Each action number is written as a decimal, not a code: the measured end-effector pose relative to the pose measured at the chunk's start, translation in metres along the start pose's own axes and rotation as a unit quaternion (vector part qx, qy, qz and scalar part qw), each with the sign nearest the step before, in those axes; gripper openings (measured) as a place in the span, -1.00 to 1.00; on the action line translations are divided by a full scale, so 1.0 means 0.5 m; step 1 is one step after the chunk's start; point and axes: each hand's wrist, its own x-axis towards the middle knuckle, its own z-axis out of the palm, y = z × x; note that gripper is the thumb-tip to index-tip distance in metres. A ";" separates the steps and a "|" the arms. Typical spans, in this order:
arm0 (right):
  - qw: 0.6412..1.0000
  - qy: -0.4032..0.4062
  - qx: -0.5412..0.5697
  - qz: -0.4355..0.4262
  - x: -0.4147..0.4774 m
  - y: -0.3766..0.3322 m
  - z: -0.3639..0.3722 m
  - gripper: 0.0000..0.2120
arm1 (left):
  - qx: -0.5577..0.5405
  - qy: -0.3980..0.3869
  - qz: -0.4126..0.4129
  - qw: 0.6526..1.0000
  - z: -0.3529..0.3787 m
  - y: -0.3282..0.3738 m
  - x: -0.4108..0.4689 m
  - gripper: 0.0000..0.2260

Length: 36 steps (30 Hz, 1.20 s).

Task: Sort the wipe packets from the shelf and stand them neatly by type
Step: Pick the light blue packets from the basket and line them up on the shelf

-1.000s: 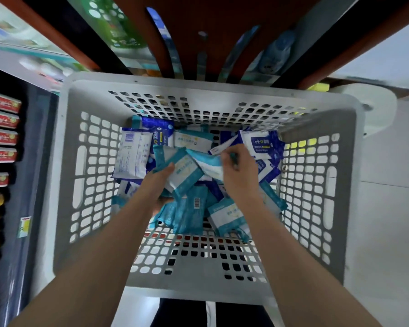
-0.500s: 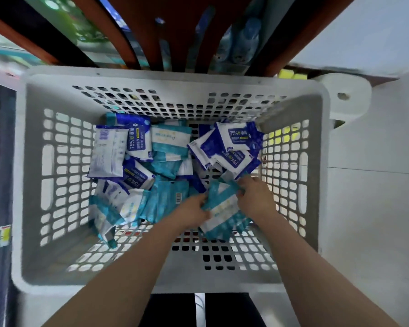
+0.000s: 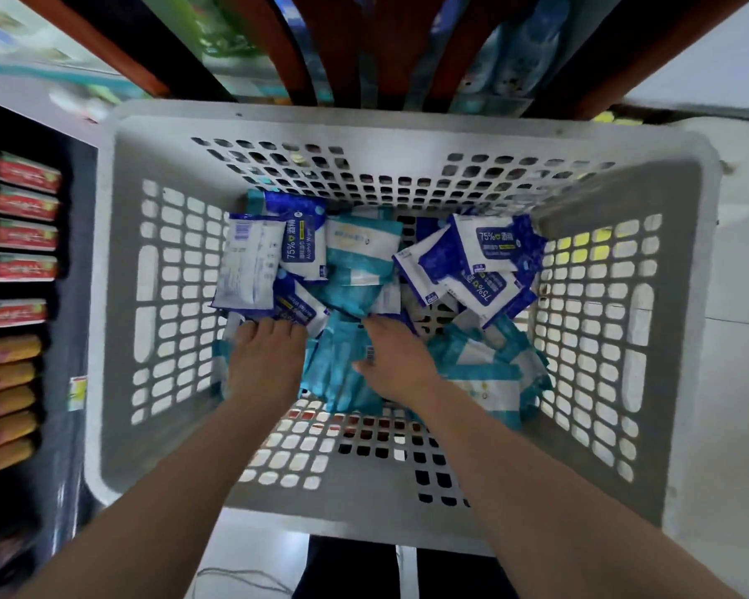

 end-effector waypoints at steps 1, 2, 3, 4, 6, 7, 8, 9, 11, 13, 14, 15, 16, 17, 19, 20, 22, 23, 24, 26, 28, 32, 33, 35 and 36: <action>1.000 0.001 -0.027 0.007 0.008 -0.007 0.008 -0.40 | 0.011 -0.001 0.000 1.000 0.004 -0.008 -0.002 -0.72; 0.998 0.008 -0.058 0.015 0.015 -0.012 0.015 -0.38 | 0.018 -0.003 -0.004 1.000 0.006 -0.014 0.000 -0.73; 0.996 0.020 -0.086 0.021 0.019 -0.017 0.020 -0.39 | 0.026 -0.011 -0.009 1.000 0.006 -0.018 0.005 -0.74; 0.994 0.031 -0.103 0.026 0.024 -0.022 0.024 -0.42 | 0.036 -0.018 -0.010 0.999 0.006 -0.021 0.010 -0.73; 0.993 0.038 -0.109 0.032 0.031 -0.031 0.033 -0.50 | 0.044 -0.029 -0.004 0.999 0.006 -0.026 0.017 -0.73; 0.993 0.036 -0.108 0.030 0.035 -0.035 0.037 -0.54 | 0.038 -0.030 -0.005 0.999 0.005 -0.029 0.017 -0.73; 0.994 0.030 -0.103 0.025 0.037 -0.039 0.038 -0.58 | 0.029 -0.029 -0.007 0.999 0.005 -0.034 0.016 -0.72; 0.995 0.025 -0.093 0.022 0.038 -0.042 0.036 -0.62 | 0.016 -0.029 -0.013 0.999 0.005 -0.038 0.014 -0.72; 0.998 0.020 -0.048 0.029 0.035 -0.046 0.023 -0.72 | -0.010 -0.025 -0.027 0.999 -0.002 -0.047 0.011 -0.77; 0.999 0.007 0.025 0.046 0.024 -0.049 -0.001 -0.81 | -0.062 -0.006 -0.051 0.997 -0.013 -0.057 0.009 -0.88; 0.997 0.009 0.064 0.049 0.015 -0.049 -0.013 -0.84 | -0.103 0.011 -0.067 0.992 -0.020 -0.060 0.008 -0.91; 0.994 0.023 0.101 0.044 0.007 -0.050 -0.024 -0.87 | -0.148 0.031 -0.084 0.985 -0.025 -0.064 0.007 -0.92; 0.989 0.046 0.133 0.033 -0.002 -0.050 -0.036 -0.90 | -0.199 0.049 -0.101 0.974 -0.032 -0.067 0.006 -0.92; 0.984 0.076 0.162 0.020 -0.013 -0.050 -0.048 -0.90 | -0.254 0.067 -0.116 0.958 -0.038 -0.069 0.005 -0.95; 0.969 0.145 0.200 -0.006 -0.033 -0.049 -0.069 -0.81 | -0.369 0.093 -0.141 0.914 -0.046 -0.071 0.002 -0.97; 0.958 0.184 0.218 -0.014 -0.043 -0.052 -0.082 -0.77 | -0.423 0.099 -0.157 0.887 -0.056 -0.069 0.001 -0.97; 0.929 0.271 0.249 -0.034 -0.060 -0.068 -0.109 -0.67 | -0.516 0.095 -0.204 0.827 -0.073 -0.064 0.003 -0.91; 0.914 0.317 0.247 -0.057 -0.069 -0.078 -0.122 -0.66 | -0.572 0.086 -0.225 0.784 -0.085 -0.057 0.003 -0.88; 0.902 0.356 0.228 -0.085 -0.077 -0.089 -0.132 -0.72 | -0.634 0.074 -0.239 0.732 -0.098 -0.048 0.000 -0.85; 0.896 0.392 0.154 -0.143 -0.091 -0.107 -0.139 -0.90 | -0.749 0.044 -0.246 0.613 -0.125 -0.026 -0.004 -0.81; 0.898 0.390 0.086 -0.184 -0.100 -0.115 -0.126 -0.94 | -0.831 0.017 -0.235 0.504 -0.143 -0.008 -0.003 -0.76; 0.902 0.357 0.059 -0.235 -0.121 -0.109 -0.090 -0.91 | -0.890 -0.061 -0.269 0.362 -0.150 0.012 0.003 -0.77; 0.903 0.349 0.058 -0.243 -0.125 -0.103 -0.085 -0.92 | -0.896 -0.093 -0.268 0.343 -0.150 0.018 0.002 -0.67; 0.915 0.313 0.056 -0.250 -0.134 -0.090 -0.088 -0.93 | -0.884 -0.121 -0.258 0.372 -0.151 0.030 -0.001 -0.60; 0.927 0.278 0.060 -0.242 -0.138 -0.082 -0.094 -0.94 | -0.871 -0.108 -0.263 0.400 -0.149 0.037 -0.002 -0.64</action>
